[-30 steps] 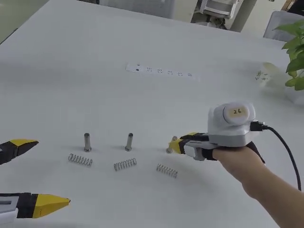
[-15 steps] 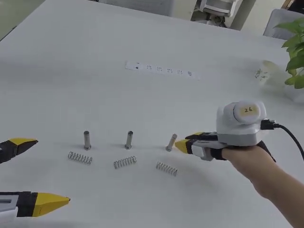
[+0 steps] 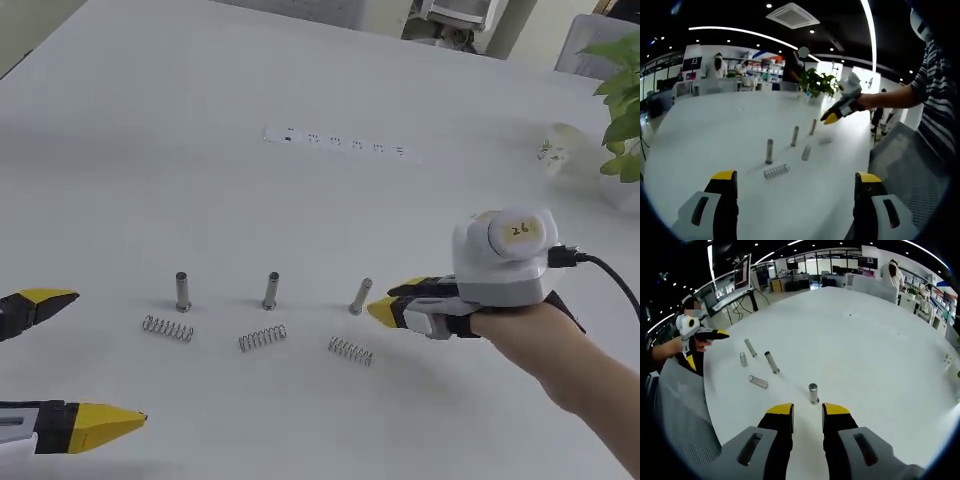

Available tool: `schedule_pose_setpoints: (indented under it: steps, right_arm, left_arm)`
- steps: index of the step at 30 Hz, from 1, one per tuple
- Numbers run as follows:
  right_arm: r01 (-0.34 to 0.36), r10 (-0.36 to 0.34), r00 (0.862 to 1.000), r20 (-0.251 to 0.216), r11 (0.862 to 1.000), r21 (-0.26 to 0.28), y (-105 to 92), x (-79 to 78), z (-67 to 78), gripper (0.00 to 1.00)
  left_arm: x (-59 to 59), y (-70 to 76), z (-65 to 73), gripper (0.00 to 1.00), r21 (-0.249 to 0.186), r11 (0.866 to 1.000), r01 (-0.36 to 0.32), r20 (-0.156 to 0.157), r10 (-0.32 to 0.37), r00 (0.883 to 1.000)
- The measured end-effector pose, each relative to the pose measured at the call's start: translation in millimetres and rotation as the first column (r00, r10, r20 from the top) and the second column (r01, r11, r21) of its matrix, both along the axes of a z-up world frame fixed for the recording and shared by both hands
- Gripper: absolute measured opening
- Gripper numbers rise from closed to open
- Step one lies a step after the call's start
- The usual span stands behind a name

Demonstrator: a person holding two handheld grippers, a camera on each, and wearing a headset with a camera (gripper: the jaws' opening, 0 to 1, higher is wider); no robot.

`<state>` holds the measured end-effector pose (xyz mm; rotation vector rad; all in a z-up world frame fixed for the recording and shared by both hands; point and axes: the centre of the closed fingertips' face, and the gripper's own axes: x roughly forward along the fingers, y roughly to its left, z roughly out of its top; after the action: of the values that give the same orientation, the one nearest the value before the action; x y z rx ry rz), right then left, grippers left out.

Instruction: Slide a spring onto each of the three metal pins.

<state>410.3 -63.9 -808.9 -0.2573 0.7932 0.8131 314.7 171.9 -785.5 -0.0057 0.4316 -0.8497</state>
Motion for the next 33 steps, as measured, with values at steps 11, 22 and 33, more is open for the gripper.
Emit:
schedule_pose_setpoints:
  steps: [11, 22, 33]
  right_arm:
    - [-0.178, 0.179, 0.984, 0.004, 0.979, -0.096, 11.8, -14.8, -4.3, 0.21]
    - [-0.337, 0.341, 0.940, -0.016, 0.920, -0.200, 22.9, -32.8, -16.0, 0.20]
    - [-0.470, 0.477, 0.877, -0.053, 0.832, -0.294, 23.4, -42.5, -30.4, 0.19]
  left_arm:
    - [-0.7, 0.6, -1.4, 0.94, 0.004, 1.000, 0.001, -0.004, -0.001, 1.000]
    - [-1.2, 2.8, -1.6, 0.94, 0.014, 1.000, 0.003, -0.004, -0.003, 1.000]
    - [-1.1, 0.6, -0.9, 0.94, 0.014, 1.000, 0.006, -0.003, -0.006, 1.000]
